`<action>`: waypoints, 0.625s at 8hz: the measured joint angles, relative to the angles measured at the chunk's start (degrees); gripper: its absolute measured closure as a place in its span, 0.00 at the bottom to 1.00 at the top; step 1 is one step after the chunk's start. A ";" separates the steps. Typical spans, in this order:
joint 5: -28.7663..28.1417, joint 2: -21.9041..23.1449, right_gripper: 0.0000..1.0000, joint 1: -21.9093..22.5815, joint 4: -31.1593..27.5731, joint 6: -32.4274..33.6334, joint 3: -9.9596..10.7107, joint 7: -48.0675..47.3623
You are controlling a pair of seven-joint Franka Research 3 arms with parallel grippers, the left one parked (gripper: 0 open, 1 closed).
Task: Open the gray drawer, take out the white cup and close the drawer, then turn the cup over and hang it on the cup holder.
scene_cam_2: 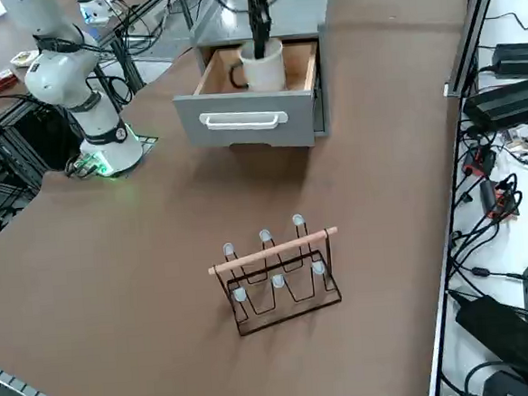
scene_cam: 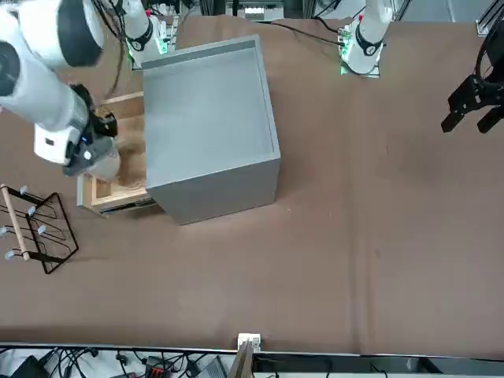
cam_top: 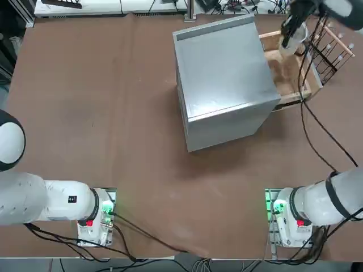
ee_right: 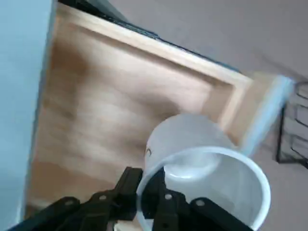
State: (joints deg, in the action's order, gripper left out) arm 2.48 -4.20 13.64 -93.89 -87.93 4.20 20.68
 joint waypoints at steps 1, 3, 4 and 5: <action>0.04 0.89 0.94 -0.27 3.86 4.46 1.62 0.03; 0.06 1.97 0.94 -0.99 8.68 8.94 6.61 3.85; 0.15 2.01 0.94 -1.18 9.37 9.31 9.96 7.66; 0.24 1.83 0.94 -1.44 9.40 9.24 13.55 12.01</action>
State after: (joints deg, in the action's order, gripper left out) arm 2.73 -2.36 12.20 -84.48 -78.69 17.75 32.69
